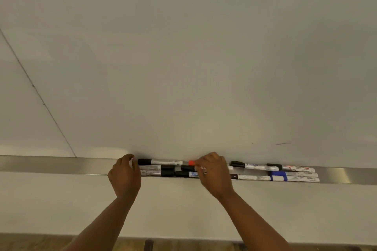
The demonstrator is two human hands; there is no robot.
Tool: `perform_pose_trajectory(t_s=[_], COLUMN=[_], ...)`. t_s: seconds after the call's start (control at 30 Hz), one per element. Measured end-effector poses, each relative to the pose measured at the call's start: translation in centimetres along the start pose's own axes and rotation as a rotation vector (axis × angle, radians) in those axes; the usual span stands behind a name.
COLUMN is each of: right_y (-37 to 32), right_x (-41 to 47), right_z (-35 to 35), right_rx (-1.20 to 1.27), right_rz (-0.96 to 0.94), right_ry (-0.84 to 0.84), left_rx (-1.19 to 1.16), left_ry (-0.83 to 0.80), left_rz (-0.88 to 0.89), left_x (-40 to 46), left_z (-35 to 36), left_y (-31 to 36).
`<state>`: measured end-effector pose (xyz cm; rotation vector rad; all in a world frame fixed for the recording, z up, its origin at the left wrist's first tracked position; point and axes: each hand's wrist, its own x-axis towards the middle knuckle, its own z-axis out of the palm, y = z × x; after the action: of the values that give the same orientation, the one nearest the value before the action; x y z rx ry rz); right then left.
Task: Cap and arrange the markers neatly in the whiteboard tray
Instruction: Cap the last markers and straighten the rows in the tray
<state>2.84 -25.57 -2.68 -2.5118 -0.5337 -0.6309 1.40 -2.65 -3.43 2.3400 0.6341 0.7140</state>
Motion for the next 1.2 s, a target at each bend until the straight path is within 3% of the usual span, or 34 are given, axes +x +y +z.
perform_pose_trajectory(t_s=[0.13,0.23,0.37,0.57,0.7,0.83,0.93,1.1,1.2], right_y=[-4.0,-5.4,-6.5,-7.3,-7.9,-7.3,-7.1,-7.3,-8.3], right_x=[0.1,0.1,0.2,0.6,0.9,1.0,1.4,3.3,4.7], right_z=[2.2,3.0,4.1,4.5,4.9,5.1,4.5,2.5,1.3], right_rx=[-0.130,-0.320,-0.360,0.002,0.085,0.145,0.349,0.689,0.727], right_rz=[-0.057,0.014,0.103,0.343,0.452,0.405,0.386,0.422,0.258], right_ry=[-0.136,-0.219,-0.243,-0.156,-0.164,-0.229,-0.226,-0.014,0.017], left_rx=[-0.010,-0.090,-0.145,-0.164,-0.173,-0.179,-0.175,-0.165,-0.182], left_ry=[-0.130,-0.188,-0.204,-0.206,-0.193,-0.181,-0.174,-0.197,-0.222], left_rz=[-0.001,0.015,0.047,0.061,0.055,0.055,0.043,0.060,0.069], left_x=[0.4,0.5,0.5,0.6,0.5,0.6,0.8,1.4,1.7], left_z=[-0.2,-0.3,-0.7,-0.8,-0.7,-0.7,-0.7,-0.6,-0.7], left_y=[-1.7,-2.3,-2.8,-3.0,-2.8,-2.7,-2.8,-2.9,-3.1])
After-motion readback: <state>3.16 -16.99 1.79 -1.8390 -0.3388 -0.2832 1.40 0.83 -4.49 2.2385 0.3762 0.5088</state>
